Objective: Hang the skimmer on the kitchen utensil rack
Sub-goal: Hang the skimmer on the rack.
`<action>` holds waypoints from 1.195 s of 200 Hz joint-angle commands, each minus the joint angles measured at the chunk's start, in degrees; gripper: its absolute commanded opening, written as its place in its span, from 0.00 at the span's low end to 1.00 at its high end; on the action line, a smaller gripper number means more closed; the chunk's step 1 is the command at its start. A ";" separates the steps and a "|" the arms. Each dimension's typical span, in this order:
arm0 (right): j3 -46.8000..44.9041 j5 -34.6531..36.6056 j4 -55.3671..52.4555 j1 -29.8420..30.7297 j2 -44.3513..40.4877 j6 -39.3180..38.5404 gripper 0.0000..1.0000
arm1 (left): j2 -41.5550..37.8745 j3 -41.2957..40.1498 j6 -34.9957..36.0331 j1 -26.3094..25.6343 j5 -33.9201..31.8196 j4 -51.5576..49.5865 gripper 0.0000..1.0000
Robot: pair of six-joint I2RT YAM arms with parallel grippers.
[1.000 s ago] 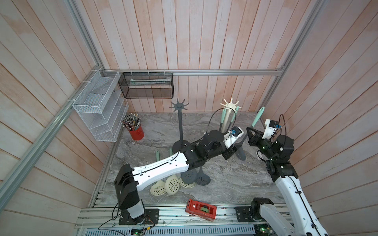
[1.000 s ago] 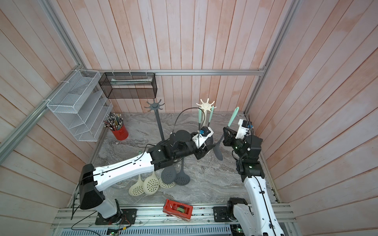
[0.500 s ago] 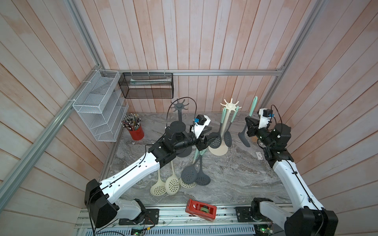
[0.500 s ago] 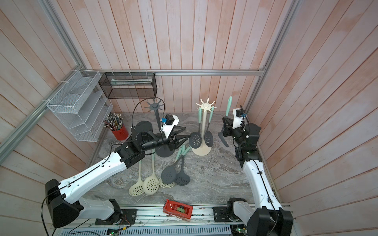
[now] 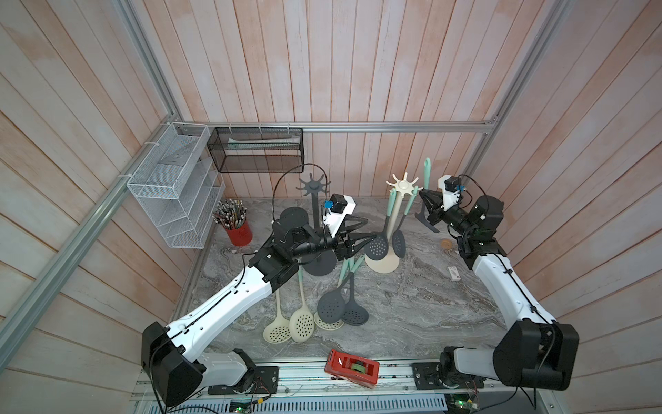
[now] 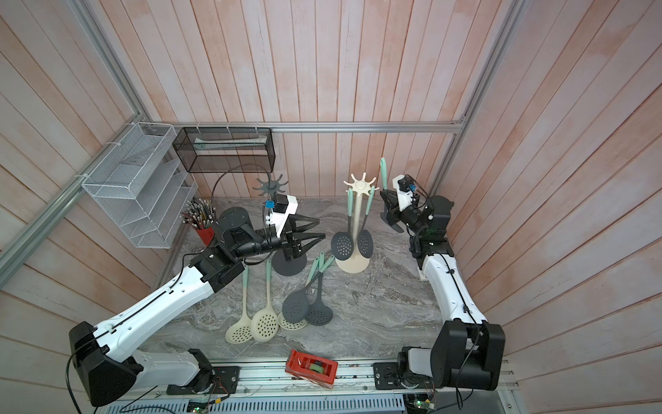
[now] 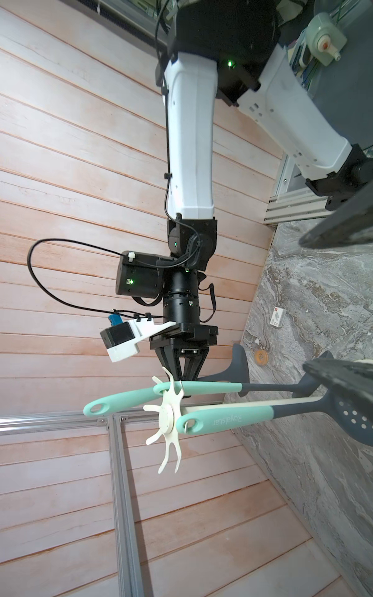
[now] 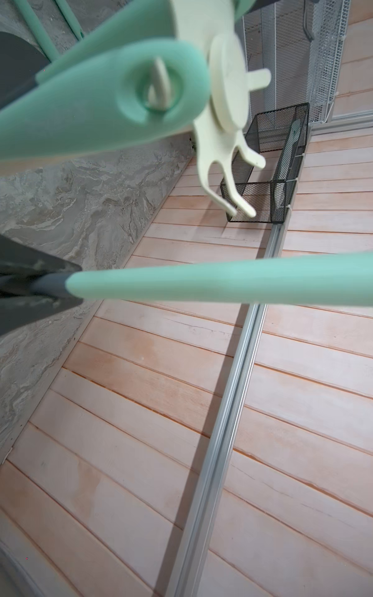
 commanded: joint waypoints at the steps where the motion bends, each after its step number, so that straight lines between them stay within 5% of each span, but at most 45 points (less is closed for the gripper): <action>1: 0.84 -1.62 1.63 -0.23 0.23 -2.55 0.00 | 0.69 -0.38 -0.71 0.49 2.14 1.27 0.55; 93: -8.42 13.39 5.18 3.52 -5.18 -6.62 0.00 | 2.41 0.63 -1.04 1.22 4.57 1.42 0.56; 239: -10.85 20.05 7.45 5.75 -5.10 -8.71 0.00 | 3.09 1.08 -2.01 1.26 6.62 1.48 0.56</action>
